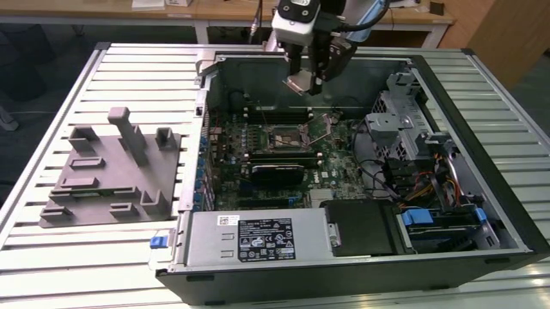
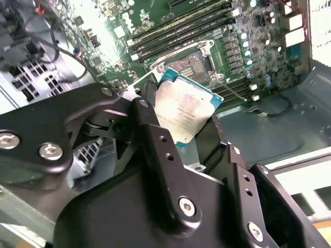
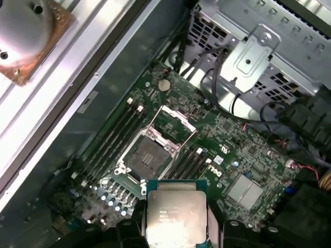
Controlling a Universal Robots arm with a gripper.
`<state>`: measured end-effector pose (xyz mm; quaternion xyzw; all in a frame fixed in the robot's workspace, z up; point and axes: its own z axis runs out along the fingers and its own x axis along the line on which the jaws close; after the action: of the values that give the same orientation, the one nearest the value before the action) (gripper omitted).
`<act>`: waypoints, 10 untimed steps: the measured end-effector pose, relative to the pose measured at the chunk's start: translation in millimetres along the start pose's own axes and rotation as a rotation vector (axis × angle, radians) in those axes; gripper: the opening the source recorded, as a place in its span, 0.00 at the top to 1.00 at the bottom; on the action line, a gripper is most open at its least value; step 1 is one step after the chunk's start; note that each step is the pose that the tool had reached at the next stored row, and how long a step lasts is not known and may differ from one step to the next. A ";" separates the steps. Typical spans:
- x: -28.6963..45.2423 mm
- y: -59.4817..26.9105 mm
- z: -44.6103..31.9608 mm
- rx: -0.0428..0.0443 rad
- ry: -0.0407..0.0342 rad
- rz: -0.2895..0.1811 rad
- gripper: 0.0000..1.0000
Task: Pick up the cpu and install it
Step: 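Place the cpu into insertion slot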
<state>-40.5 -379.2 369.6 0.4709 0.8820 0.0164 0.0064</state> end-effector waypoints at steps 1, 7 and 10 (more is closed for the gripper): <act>0.0 0.0 0.4 -0.0001 -0.0006 0.018 0.46; 0.0 -0.1 3.4 -0.0006 -0.0044 0.128 0.46; 0.0 -0.1 4.3 -0.0007 -0.0063 0.182 0.46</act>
<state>-40.5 -379.1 365.3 0.5491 0.8356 0.0157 0.0078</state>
